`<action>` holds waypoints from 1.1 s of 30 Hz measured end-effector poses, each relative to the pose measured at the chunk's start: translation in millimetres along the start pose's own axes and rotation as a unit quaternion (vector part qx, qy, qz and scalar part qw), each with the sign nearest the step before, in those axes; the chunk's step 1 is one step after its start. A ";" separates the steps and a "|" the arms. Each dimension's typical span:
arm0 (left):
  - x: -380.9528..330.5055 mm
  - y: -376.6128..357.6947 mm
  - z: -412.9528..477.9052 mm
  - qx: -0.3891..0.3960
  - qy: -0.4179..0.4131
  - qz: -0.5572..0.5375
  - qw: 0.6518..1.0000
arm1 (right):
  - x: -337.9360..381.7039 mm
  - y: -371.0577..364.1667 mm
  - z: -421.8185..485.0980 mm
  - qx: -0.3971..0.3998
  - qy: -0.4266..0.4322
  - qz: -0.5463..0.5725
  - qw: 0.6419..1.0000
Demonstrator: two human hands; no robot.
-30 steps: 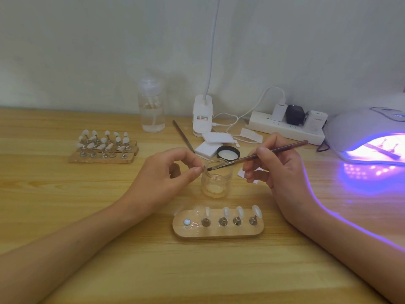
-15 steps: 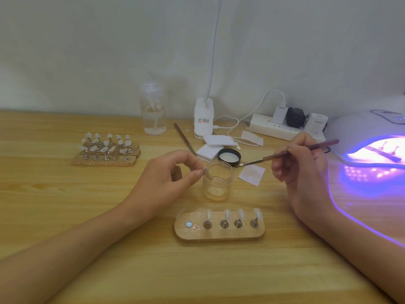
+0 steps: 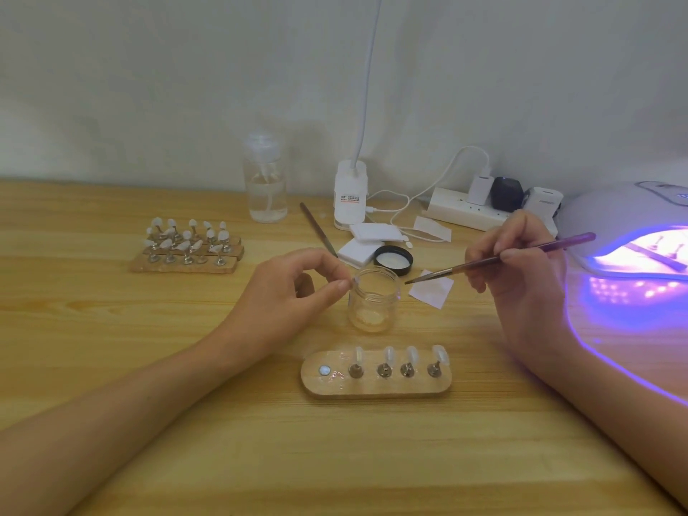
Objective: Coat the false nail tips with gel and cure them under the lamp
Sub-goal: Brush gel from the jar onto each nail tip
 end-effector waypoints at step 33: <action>-22.1 21.5 -46.3 0.096 0.036 -0.033 0.994 | -9.3 -9.7 4.2 0.021 -0.099 0.053 0.993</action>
Point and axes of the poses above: each hand's wrist, its own z-axis towards the middle knuckle, its own y-axis out of the back of the hand, x = y × z, the point moved 2 cm from there along z, towards the middle knuckle, and after that the axes turned 11 degrees about -y, right-handed, at the moved point
